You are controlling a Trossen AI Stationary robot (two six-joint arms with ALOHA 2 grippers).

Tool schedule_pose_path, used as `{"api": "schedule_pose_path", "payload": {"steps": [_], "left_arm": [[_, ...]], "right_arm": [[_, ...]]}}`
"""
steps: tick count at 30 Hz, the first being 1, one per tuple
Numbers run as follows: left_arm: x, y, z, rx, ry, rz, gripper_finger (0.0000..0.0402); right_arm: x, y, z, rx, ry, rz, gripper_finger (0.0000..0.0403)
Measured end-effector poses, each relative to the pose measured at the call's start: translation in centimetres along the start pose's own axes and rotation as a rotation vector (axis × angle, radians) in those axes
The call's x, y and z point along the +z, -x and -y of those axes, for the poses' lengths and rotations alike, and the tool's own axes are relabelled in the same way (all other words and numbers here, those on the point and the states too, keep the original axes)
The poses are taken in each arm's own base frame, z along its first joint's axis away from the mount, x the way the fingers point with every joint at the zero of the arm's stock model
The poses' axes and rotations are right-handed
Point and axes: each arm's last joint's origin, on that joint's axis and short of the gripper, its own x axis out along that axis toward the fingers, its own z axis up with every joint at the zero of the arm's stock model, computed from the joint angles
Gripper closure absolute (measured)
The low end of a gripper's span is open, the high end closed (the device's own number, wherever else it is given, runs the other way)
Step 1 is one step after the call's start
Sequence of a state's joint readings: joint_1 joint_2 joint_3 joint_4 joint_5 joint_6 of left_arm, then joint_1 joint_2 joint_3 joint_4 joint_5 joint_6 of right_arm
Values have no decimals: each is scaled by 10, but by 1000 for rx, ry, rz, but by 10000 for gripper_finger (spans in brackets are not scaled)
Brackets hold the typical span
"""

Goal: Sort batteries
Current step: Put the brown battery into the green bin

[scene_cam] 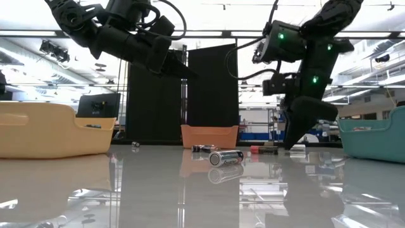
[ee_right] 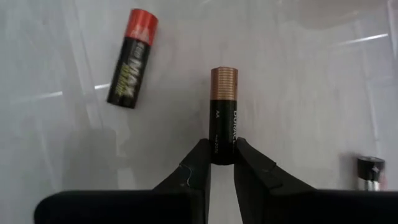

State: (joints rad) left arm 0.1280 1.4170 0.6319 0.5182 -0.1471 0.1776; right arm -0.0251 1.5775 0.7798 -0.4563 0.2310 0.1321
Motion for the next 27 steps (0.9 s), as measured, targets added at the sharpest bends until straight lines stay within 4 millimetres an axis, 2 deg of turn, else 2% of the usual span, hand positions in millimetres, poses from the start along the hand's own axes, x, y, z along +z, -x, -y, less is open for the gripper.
{"api": "schedule_pose_path", "payload": {"steps": [4,9,13,17,21,27], "left_arm": [[0,0,0,0,0,1,383],[0,0,0,0,0,1,383],[0,0,0,0,0,1,383],[-1,0,0,-2,-16,-7,383],[-1,0,0,-3,-8,-14,383],[-1,0,0,-3,4,-14,383]], "right_arm": [[8,23,-6,0,18,-23,348],[12,66,-20,18,40,-79,348],[2,94,-36,131,65,-118,348],[-15,113,-49,236,54,-195,348],[-37,115,-58,238,52,-273,348],[-63,90,-65,228,48,-339,348]]}}
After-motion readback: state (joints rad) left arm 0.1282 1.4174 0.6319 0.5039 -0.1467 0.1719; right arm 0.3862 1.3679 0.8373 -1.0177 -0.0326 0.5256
